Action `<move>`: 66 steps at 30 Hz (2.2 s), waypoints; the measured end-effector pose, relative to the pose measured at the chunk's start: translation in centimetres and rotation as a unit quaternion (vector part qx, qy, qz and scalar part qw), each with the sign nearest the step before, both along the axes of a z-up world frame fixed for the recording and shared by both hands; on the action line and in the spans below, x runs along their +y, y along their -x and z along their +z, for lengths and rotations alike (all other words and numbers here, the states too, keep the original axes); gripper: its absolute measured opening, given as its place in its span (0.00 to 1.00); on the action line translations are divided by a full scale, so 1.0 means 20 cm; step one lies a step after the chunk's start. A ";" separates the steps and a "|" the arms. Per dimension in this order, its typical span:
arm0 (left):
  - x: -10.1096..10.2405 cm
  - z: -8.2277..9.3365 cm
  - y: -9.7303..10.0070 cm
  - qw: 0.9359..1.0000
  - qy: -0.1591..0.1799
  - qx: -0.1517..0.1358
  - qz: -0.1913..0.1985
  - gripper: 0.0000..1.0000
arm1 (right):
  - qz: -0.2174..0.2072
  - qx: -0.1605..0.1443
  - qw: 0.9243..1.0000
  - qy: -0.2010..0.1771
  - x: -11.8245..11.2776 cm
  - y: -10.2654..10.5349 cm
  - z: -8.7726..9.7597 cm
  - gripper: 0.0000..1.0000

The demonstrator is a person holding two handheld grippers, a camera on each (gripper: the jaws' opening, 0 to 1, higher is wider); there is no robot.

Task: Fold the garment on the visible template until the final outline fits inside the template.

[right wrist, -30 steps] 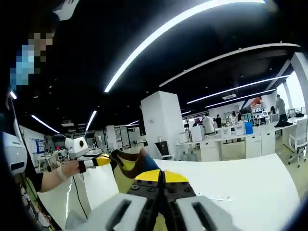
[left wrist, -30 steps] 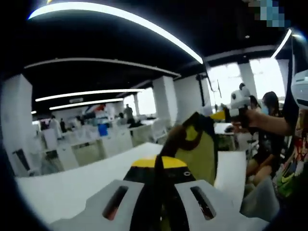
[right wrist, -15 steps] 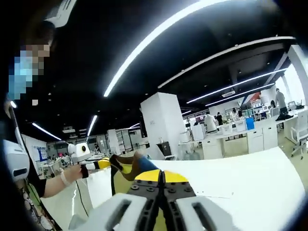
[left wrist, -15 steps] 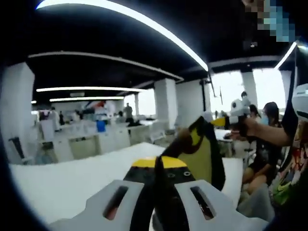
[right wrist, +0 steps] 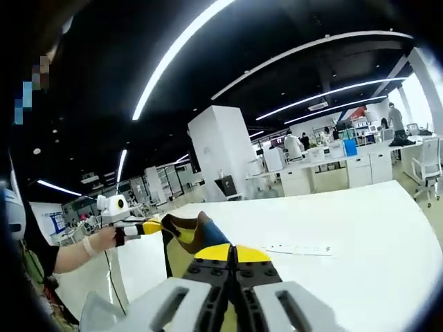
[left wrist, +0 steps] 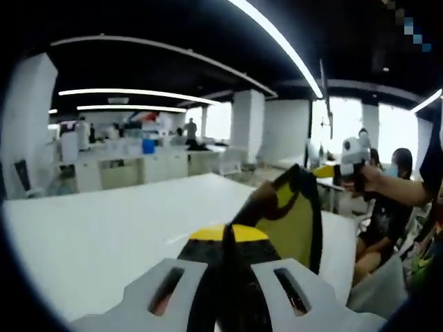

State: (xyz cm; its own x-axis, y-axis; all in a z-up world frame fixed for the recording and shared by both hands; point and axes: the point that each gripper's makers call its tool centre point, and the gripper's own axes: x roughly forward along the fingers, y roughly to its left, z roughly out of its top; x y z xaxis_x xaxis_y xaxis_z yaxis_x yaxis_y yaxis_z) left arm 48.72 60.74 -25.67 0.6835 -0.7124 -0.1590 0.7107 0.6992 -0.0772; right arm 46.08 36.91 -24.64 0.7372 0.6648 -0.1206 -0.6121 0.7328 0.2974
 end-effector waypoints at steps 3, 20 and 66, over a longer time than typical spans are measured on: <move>-0.01 -0.09 -0.10 1.000 -0.005 0.014 0.001 0.00 | -0.002 0.014 1.000 0.016 0.00 -0.11 -0.09 0.00; -0.05 -0.61 -0.69 0.996 -0.027 0.082 0.019 0.00 | -0.023 0.090 0.995 0.034 -0.04 -0.71 -0.64 0.00; -0.11 -1.35 -1.07 0.980 -0.086 0.179 0.026 0.00 | -0.008 0.173 0.970 0.171 -0.06 -1.06 -1.41 0.00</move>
State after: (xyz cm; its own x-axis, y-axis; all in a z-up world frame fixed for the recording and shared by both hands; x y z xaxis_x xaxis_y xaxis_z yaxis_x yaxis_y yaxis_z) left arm 70.02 58.61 -52.77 0.5966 -0.6195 -0.5102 0.6223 0.7585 -0.1932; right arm 67.36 35.77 -52.76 0.6232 0.5312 -0.5740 -0.5071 0.8332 0.2206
